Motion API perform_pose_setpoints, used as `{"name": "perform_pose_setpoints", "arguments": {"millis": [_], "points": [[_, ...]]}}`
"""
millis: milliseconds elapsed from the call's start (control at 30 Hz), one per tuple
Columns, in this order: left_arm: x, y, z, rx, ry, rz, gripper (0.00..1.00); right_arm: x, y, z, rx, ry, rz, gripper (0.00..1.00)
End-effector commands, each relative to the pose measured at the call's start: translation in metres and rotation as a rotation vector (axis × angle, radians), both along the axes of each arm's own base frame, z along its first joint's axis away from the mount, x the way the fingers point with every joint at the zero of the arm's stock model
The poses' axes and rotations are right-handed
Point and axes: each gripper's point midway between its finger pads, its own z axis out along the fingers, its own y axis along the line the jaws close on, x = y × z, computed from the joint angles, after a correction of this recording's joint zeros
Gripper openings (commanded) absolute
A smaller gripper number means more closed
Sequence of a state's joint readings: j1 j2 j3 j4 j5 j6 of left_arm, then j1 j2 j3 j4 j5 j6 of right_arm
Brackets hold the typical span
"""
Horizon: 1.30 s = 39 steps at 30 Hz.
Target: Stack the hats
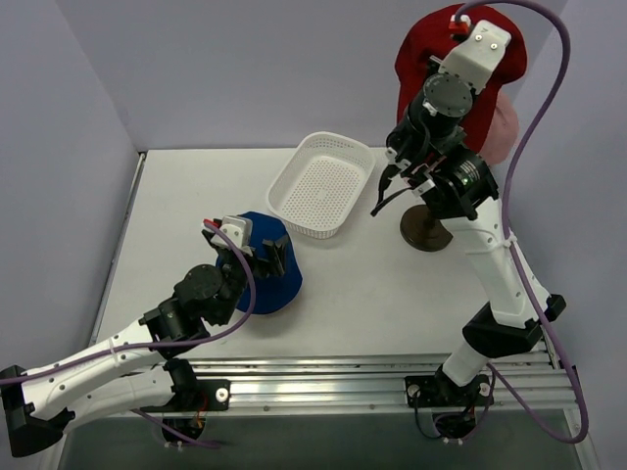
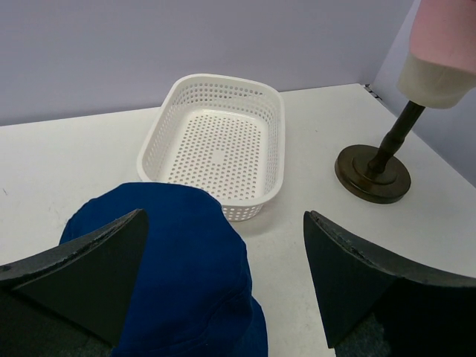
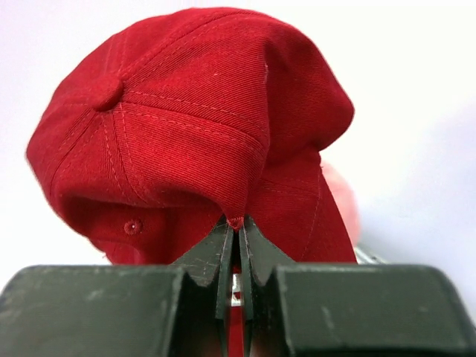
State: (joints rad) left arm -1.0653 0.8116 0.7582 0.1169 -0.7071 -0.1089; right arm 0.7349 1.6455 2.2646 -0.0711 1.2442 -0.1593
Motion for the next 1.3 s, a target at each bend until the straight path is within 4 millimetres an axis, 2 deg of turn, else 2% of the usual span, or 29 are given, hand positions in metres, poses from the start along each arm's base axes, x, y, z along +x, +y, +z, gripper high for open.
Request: {"name": "perform_pose_setpoints", "arguments": {"millis": [0, 100, 133, 200, 233, 333, 367, 400, 700, 933, 967, 1067, 1267], "points": [[0.001, 0.002, 0.013, -0.035, -0.030, 0.011, 0.94, -0.015, -0.047, 0.008, 0.066, -0.039, -0.139, 0.00], [0.001, 0.002, 0.013, -0.037, -0.031, 0.009, 0.94, 0.003, -0.057, 0.002, 0.080, -0.054, -0.106, 0.00], [0.000, 0.000, 0.013, -0.037, -0.031, 0.005, 0.94, 0.010, -0.070, 0.001, 0.086, -0.058, -0.123, 0.00], [0.001, -0.002, 0.012, -0.032, -0.029, 0.002, 0.94, 0.021, -0.078, -0.006, 0.097, -0.041, -0.132, 0.00], [0.001, -0.002, 0.012, -0.030, -0.029, 0.002, 0.94, 0.025, -0.089, -0.007, 0.104, -0.043, -0.151, 0.00], [0.002, -0.004, 0.010, -0.019, -0.024, 0.003, 0.94, 0.038, -0.090, -0.018, 0.150, -0.045, -0.087, 0.00], [0.003, -0.005, 0.009, -0.015, -0.022, 0.003, 0.94, 0.037, -0.093, -0.016, 0.167, -0.065, -0.080, 0.00], [0.003, -0.005, 0.009, -0.012, -0.022, 0.002, 0.94, 0.042, -0.090, -0.027, 0.166, -0.047, -0.074, 0.00], [0.003, -0.004, 0.009, -0.012, -0.023, 0.008, 0.94, 0.042, -0.086, -0.039, 0.257, -0.108, -0.054, 0.00], [0.001, -0.002, 0.012, -0.021, -0.028, 0.002, 0.94, 0.039, -0.101, -0.052, 0.267, -0.107, -0.117, 0.00], [0.002, -0.003, 0.011, -0.020, -0.028, 0.002, 0.94, 0.042, -0.101, -0.062, 0.268, -0.092, -0.118, 0.00], [0.002, -0.003, 0.011, -0.017, -0.026, 0.005, 0.94, 0.044, -0.102, -0.072, 0.306, -0.101, -0.111, 0.00], [0.004, -0.004, 0.009, -0.007, -0.023, 0.011, 0.94, 0.049, -0.099, -0.079, 0.336, -0.109, -0.104, 0.00]]}}
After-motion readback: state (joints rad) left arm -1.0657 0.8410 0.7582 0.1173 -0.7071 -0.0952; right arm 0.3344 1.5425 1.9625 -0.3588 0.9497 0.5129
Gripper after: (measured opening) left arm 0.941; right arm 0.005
